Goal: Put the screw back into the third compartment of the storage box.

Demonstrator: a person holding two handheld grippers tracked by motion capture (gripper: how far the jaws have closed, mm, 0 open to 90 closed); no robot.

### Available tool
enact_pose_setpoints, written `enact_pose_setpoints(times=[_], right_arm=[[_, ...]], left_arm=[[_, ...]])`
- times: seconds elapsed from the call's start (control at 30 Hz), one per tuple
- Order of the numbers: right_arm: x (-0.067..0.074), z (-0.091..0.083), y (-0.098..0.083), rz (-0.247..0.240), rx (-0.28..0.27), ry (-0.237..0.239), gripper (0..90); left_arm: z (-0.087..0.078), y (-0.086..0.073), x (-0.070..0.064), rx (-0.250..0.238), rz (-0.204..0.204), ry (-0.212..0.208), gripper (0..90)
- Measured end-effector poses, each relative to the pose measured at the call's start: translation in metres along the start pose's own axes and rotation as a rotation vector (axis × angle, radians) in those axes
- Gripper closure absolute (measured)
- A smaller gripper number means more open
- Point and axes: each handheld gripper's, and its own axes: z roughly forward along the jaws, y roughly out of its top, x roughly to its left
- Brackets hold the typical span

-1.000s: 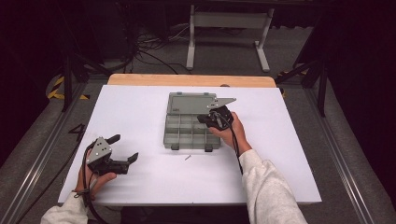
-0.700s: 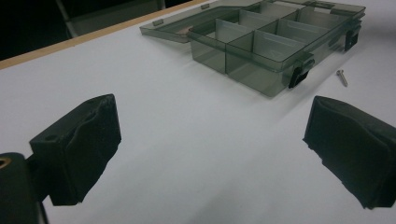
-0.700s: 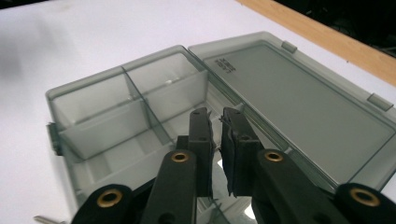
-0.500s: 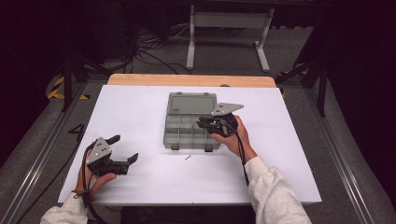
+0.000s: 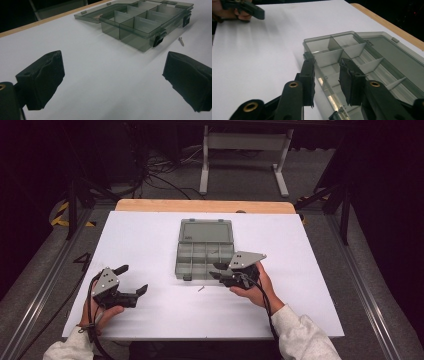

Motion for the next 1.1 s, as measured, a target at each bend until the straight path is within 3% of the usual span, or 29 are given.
enact_pose_setpoints(times=[0.23,0.8,1.1], right_arm=[[0.015,0.005,-0.005,-0.025,0.033,0.037,62.5],[0.032,0.032,-0.019,-0.03,0.133,0.12,50.6],[0.036,0.052,-0.024,-0.02,0.204,0.113,50.6]], left_arm=[[-0.001,0.0,-0.001,-0.002,0.006,0.0,4.3],[-0.001,0.001,-0.002,0.004,0.016,-0.004,4.3],[-0.001,0.001,-0.002,0.004,0.015,-0.003,4.3]])
